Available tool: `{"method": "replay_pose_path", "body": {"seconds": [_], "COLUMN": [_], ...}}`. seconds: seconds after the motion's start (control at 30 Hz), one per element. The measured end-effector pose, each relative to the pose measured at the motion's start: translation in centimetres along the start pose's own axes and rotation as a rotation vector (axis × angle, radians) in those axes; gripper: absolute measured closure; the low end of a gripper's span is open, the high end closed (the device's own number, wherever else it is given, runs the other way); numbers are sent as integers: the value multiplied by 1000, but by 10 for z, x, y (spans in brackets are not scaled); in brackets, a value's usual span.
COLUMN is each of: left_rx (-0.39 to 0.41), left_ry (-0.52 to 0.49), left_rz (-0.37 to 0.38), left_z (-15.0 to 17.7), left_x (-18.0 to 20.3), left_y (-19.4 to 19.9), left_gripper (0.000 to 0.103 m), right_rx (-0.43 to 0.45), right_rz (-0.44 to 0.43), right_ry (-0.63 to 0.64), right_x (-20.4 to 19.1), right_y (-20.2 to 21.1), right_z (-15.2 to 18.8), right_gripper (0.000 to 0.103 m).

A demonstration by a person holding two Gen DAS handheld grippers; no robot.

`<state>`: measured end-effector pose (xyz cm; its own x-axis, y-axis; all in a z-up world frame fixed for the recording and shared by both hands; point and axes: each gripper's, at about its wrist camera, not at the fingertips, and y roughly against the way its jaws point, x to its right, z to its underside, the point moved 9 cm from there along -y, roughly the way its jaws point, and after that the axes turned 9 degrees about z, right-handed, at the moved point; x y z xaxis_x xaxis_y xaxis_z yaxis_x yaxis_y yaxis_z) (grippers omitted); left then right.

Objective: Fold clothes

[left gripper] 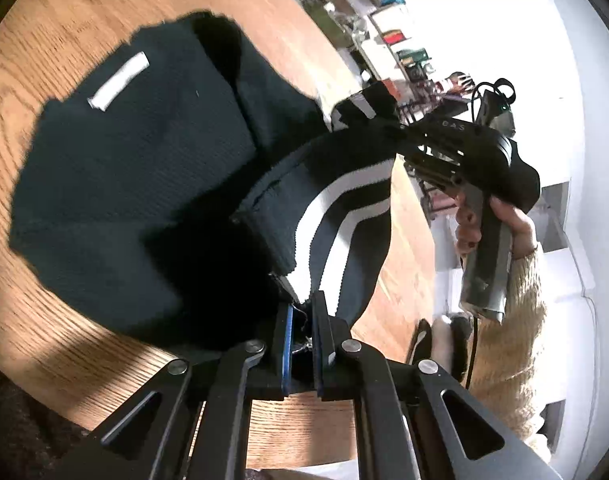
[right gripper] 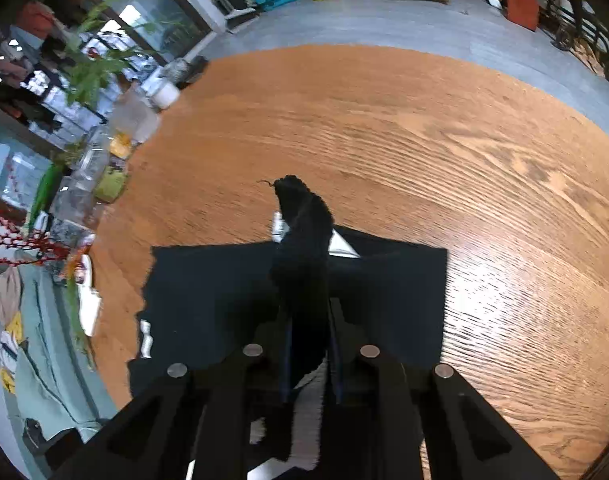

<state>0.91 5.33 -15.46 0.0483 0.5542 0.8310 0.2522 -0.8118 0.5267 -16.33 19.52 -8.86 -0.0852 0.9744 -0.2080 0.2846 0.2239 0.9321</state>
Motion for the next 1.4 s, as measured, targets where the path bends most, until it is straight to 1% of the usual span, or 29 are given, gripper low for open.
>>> {"method": "replay_pose_path", "body": {"seconds": [0.03, 0.13, 0.23, 0.33, 0.37, 0.43, 0.5, 0.53, 0.57, 0.6, 0.63, 0.67, 0.73, 0.83, 0.87, 0.93, 0.97, 1.0, 1.03, 1.07, 1.1, 1.17, 1.2, 1.23, 1.27, 1.3, 1.37, 1.4], "left_rx": [19, 84, 179, 267, 289, 293, 271, 261, 253, 252, 256, 279, 322, 358, 357, 273, 227, 170, 115, 65, 7, -97, -141, -168, -143, -118, -133, -141], "left_ry": [-2, -13, -27, -22, -1, 55, 110, 154, 197, 234, 261, 260, 251, 154, 117, 22, -28, -85, -139, -180, -223, -278, -279, -281, -285, -287, -242, -232], "left_rz": [-1, 3, 3, -26, -36, -62, -97, -131, -162, -185, -207, -222, -251, -272, -272, -227, -211, -212, -216, -225, -235, -261, -299, -335, -360, -378, -410, -419], "left_z": [-3, -14, -26, -37, -42, -48, -47, -45, -43, -40, -38, -38, -38, -39, -40, -42, -41, -34, -28, -21, -9, 14, 23, 31, 33, 35, 39, 40], "left_x": [0, 1, -2, -14, -23, -43, -67, -82, -96, -108, -118, -119, -120, -100, -91, -66, -53, -41, -29, -19, -12, -4, -11, -17, -19, -18, -21, -21], "left_y": [6, 34, 82, 119, 127, 128, 123, 121, 119, 121, 124, 131, 146, 163, 163, 133, 117, 97, 74, 46, 22, -22, -40, -54, -55, -52, -50, -50], "left_gripper": [95, 95, 95, 95, 95, 95, 95, 95, 93, 90, 83, 69, 52, 51, 51, 51, 51, 51, 51, 51, 51, 51, 51, 55, 56, 56, 57, 57], "right_rx": [7, 30, 53, 63, 63, 60, 49, 43, 32, 17, 3, -12, -19, 25, 38, 46, 47, 47, 41, 32, 33, 52, 80, 122, 146, 140, 105, 91], "right_rz": [-11, -78, -114, -147, -147, -132, -85, -63, -52, -46, -40, -47, -33, 45, 63, 51, 22, -12, -27, -32, -13, 63, 104, 143, 177, 209, 272, 285], "right_ry": [12, 61, 136, 201, 219, 252, 277, 277, 255, 226, 196, 184, 208, 242, 250, 267, 281, 294, 298, 299, 303, 317, 322, 335, 351, 367, 404, 423], "right_x": [-9, -52, -101, -149, -164, -191, -209, -213, -211, -207, -203, -199, -180, -148, -133, -116, -112, -110, -107, -103, -99, -89, -85, -84, -84, -87, -95, -101], "right_y": [3, 13, 20, 19, 15, 1, -21, -31, -39, -47, -55, -58, -51, -30, -21, -8, -2, 1, 1, 0, -2, -6, -5, -3, -4, -10, -26, -33], "right_z": [-2, -10, -16, -19, -19, -19, -19, -18, -16, -13, -10, -5, 6, 24, 36, 66, 86, 106, 121, 136, 140, 134, 126, 111, 96, 86, 70, 65], "right_gripper": [87, 87, 87, 87, 87, 87, 84, 72, 50, 45, 43, 43, 43, 41, 41, 40, 40, 40, 40, 40, 41, 47, 48, 48, 54, 56, 62, 62]}}
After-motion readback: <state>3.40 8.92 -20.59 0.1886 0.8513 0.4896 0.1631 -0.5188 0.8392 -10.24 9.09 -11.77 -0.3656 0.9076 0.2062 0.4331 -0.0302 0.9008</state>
